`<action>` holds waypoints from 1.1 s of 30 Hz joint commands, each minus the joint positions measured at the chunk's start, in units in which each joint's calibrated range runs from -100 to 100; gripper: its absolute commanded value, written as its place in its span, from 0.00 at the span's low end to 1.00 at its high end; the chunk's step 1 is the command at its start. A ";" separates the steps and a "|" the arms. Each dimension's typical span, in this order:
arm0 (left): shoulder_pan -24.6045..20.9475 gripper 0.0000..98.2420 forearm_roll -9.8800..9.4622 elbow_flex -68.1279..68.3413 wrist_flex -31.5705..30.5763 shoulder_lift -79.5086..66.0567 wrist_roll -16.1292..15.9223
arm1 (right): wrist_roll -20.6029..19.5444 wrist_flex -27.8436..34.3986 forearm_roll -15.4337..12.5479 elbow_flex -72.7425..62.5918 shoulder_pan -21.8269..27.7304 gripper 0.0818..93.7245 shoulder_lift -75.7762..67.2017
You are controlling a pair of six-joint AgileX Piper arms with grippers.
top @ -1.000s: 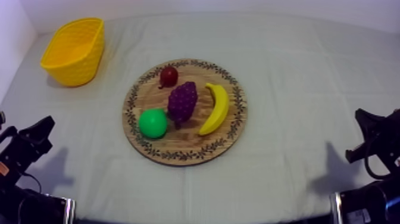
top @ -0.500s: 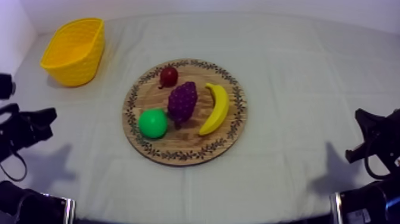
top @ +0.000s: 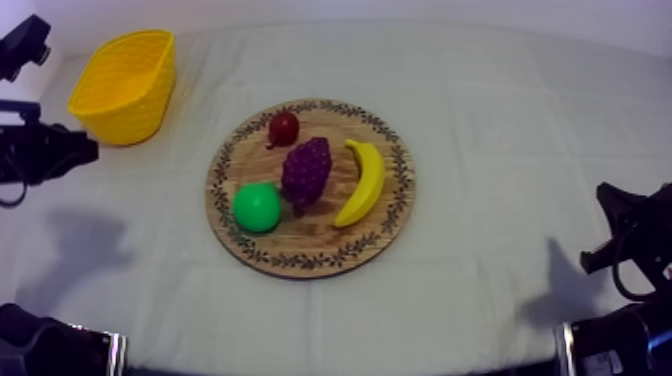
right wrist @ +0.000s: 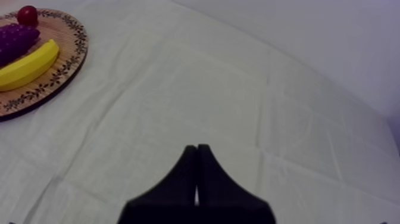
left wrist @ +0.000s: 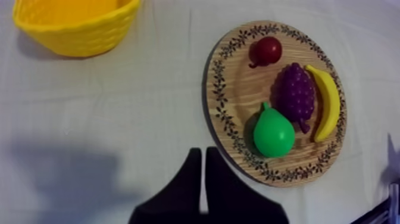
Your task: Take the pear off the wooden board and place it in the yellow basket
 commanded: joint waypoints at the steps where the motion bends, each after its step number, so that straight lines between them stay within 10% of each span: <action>1: 0.17 0.00 -0.24 -6.54 3.58 5.82 0.72 | -0.02 -0.03 0.00 -0.02 -0.01 0.00 -0.03; 14: 6.81 0.00 -4.61 -24.10 13.80 24.35 8.06 | -0.02 -0.03 0.00 -0.02 -0.01 0.00 -0.03; 33: 18.02 0.00 -5.09 -40.41 15.06 42.36 13.66 | 0.00 -0.03 0.00 -0.02 -0.01 0.00 -0.03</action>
